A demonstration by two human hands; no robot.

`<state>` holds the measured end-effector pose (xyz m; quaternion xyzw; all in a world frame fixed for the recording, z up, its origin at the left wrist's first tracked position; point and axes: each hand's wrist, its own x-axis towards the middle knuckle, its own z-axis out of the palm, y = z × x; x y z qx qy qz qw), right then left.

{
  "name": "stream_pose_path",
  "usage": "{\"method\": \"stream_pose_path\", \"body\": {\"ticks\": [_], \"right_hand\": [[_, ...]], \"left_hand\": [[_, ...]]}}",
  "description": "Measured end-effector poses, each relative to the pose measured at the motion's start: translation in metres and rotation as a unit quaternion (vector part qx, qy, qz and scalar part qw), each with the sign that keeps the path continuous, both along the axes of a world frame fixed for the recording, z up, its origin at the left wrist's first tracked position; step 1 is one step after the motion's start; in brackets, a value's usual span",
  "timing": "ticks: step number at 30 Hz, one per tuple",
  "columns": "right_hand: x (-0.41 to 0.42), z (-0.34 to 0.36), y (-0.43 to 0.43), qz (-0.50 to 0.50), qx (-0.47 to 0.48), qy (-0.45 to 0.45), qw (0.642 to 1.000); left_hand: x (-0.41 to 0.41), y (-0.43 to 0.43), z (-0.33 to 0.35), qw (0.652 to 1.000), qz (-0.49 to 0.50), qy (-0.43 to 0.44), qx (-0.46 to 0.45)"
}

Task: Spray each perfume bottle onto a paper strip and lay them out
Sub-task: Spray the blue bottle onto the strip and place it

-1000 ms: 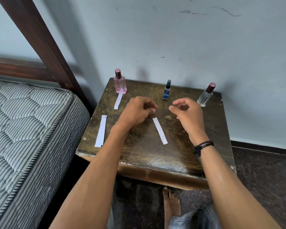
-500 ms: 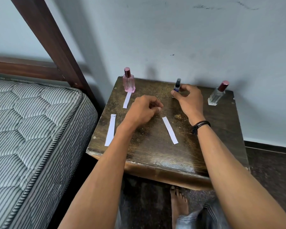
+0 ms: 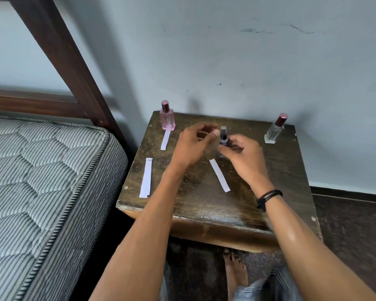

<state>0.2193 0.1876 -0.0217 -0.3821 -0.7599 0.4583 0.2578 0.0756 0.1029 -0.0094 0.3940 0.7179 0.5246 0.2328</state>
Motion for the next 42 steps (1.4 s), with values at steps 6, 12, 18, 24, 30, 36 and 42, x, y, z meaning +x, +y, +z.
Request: {"method": "stream_pose_path", "body": {"ticks": [6, 12, 18, 24, 30, 36, 42], "right_hand": [[0.010, 0.001, -0.015, 0.011, 0.004, -0.018, 1.000], [0.006, 0.006, -0.018, 0.041, 0.019, -0.039, 0.998], [0.005, 0.003, -0.010, 0.051, 0.036, -0.049, 0.997], [0.008, 0.003, -0.012, 0.047, 0.030, -0.050, 0.997], [0.010, 0.005, -0.011, 0.061, 0.047, -0.068, 0.995], [0.010, 0.002, -0.011, 0.070, 0.053, -0.077, 0.993], [0.013, 0.004, -0.008, 0.095, 0.024, -0.062, 0.993]], "left_hand": [[0.003, -0.008, 0.005, 0.990, -0.062, -0.117, 0.037], [-0.003, -0.011, 0.003, 0.989, -0.057, -0.129, 0.038], [-0.003, -0.002, 0.003, 0.991, -0.036, -0.125, 0.039], [-0.002, 0.001, 0.003, 0.988, -0.022, -0.146, 0.042], [-0.002, -0.002, 0.002, 0.984, -0.022, -0.172, 0.047], [-0.005, -0.003, 0.004, 0.985, -0.020, -0.169, 0.036], [-0.008, -0.008, 0.006, 0.982, -0.024, -0.185, 0.026]]}}
